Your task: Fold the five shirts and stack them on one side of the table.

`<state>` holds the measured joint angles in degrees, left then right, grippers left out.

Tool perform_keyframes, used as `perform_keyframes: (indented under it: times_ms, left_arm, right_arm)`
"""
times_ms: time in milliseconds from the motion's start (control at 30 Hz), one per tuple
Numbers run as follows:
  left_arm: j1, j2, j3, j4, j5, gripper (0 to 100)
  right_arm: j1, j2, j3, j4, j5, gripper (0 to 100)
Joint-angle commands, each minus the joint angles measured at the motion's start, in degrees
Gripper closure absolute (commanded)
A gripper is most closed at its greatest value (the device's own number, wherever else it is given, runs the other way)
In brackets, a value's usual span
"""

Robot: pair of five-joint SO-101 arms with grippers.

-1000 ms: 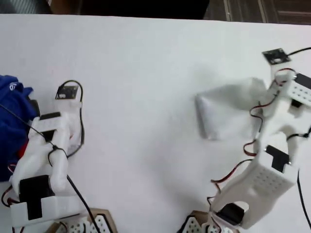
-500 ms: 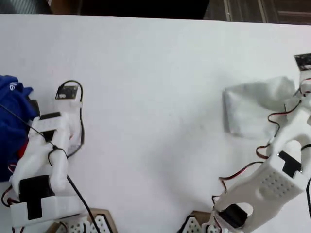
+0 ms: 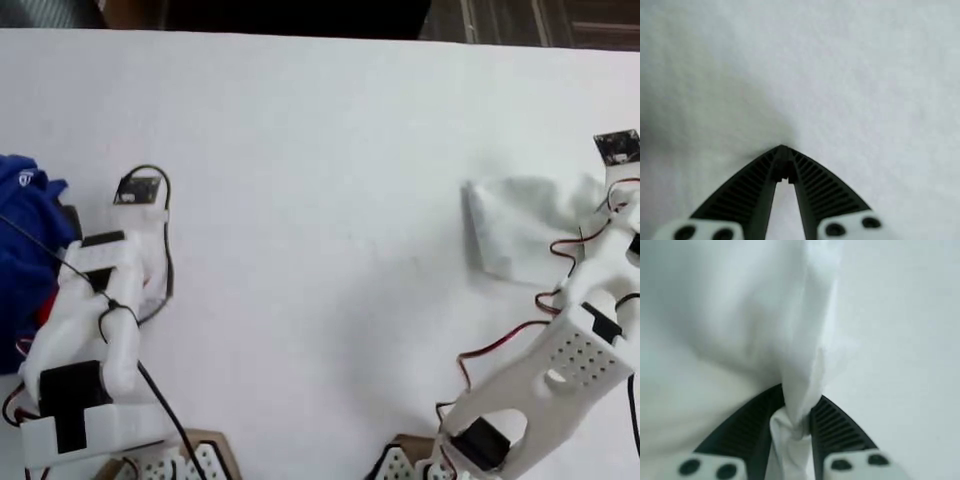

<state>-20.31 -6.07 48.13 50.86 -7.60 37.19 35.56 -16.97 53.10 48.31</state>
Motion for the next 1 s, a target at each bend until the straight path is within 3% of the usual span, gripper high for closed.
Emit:
perform_keyframes:
  times_ms: [0, 267, 467, 533, 633, 733, 867, 967]
  left_arm:
    - [-0.4, 0.4, -1.3, -1.4, 0.2, 97]
    - [-0.3, 0.4, -1.3, -1.4, 0.2, 97]
    - [-0.3, 0.4, -1.4, -1.4, 0.2, 97]
    - [-0.3, 0.4, -1.3, -1.4, 0.1, 97]
    - [-0.3, 0.4, -1.5, -1.4, 0.1, 97]
    - [-0.3, 0.4, -1.5, -1.4, 0.1, 97]
    - [-0.3, 0.4, -1.4, -1.4, 0.1, 97]
    - [-0.3, 0.4, -1.3, -1.4, 0.1, 97]
  right_arm:
    - [-1.5, -0.2, -4.6, -1.5, 0.4, 97.7]
    - [-1.4, -0.7, -5.1, 0.6, 0.4, 96.1]
    - [0.1, -2.7, -9.1, 5.8, 0.2, 71.5]
    - [1.2, -4.4, -11.2, 7.6, -3.4, 68.7]
    - [1.8, -7.3, -13.0, 10.8, -10.9, 68.7]
    - [0.0, -10.0, -12.9, 17.5, -13.8, 72.5]
    - [-3.6, -11.4, -13.0, 24.9, -14.3, 97.8]
    - [-4.8, -11.8, -13.4, 27.9, -15.5, 94.0]
